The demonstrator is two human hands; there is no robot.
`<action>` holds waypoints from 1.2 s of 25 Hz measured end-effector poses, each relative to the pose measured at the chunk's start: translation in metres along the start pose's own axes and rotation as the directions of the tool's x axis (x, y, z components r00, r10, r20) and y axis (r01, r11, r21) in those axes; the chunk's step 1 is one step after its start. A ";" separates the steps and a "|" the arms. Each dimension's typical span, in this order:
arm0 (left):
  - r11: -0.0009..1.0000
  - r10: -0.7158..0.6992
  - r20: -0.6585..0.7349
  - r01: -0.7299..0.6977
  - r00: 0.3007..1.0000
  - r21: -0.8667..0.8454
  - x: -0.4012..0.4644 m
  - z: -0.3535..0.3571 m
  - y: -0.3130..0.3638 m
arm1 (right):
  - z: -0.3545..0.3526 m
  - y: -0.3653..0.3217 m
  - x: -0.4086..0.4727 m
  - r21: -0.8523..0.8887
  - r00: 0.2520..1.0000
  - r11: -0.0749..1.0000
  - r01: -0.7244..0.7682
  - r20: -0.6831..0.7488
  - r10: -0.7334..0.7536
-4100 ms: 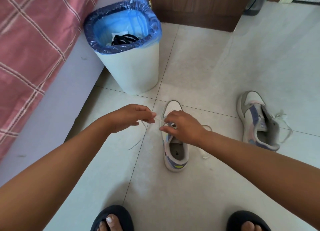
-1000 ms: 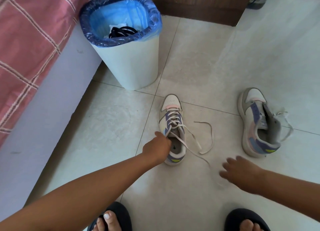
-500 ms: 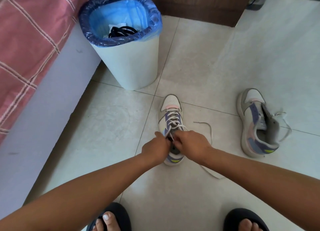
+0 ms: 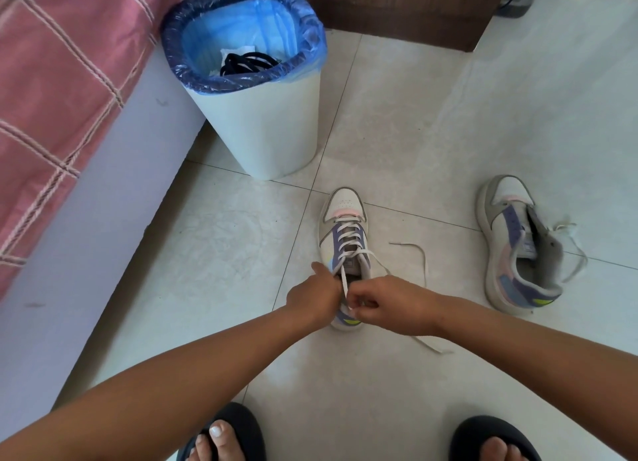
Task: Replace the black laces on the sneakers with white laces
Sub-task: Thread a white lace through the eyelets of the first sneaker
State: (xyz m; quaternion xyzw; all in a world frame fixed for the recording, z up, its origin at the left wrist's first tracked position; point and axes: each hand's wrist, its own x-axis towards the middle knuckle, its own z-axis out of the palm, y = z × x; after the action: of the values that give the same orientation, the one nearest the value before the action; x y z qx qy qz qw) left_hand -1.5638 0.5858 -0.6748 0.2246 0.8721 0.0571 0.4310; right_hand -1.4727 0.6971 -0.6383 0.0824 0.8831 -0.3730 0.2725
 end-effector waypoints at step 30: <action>0.869 0.316 -0.122 -0.338 0.941 -0.362 0.029 -0.054 -0.022 | 0.003 0.018 0.014 -0.039 0.773 0.981 -0.190 -0.622 0.126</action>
State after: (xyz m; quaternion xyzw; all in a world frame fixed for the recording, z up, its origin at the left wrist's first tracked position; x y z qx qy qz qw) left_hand -1.6285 0.5844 -0.6691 0.2800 0.8063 0.3026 0.4242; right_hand -1.4771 0.7071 -0.6587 0.2598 0.9308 -0.2571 0.0035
